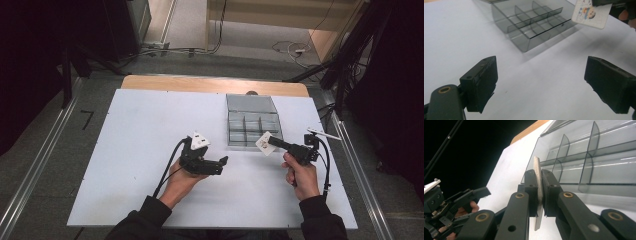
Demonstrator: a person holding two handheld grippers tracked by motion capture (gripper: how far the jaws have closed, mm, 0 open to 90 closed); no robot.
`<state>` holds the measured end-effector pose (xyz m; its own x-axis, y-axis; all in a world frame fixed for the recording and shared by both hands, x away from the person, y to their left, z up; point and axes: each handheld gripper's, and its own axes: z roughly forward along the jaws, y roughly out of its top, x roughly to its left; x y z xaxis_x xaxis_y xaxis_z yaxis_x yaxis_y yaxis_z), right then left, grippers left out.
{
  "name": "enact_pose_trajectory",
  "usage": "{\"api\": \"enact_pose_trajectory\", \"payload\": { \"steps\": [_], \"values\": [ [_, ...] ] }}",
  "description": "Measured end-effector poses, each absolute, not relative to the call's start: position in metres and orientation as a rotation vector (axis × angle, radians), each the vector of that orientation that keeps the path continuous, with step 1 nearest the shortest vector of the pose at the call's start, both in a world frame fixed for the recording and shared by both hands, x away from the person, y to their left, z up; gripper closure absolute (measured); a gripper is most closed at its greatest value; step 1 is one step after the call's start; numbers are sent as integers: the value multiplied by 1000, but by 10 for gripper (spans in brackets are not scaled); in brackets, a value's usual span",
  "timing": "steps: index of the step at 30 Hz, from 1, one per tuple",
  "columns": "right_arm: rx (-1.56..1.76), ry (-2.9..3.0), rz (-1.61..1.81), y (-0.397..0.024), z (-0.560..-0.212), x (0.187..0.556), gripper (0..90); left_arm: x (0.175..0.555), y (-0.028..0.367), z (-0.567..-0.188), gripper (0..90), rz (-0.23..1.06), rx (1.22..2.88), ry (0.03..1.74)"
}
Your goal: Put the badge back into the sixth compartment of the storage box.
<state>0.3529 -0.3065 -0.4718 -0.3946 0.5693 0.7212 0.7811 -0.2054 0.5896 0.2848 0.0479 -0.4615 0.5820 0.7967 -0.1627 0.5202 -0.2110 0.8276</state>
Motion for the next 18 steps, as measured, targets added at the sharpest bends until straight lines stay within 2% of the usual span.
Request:
{"api": "enact_pose_trajectory", "payload": {
  "steps": [18],
  "values": [
    [-1651,-1830,-1643,-306,-477,378,817,275,134,-469,124,448,1782,1219]
  ]
}}
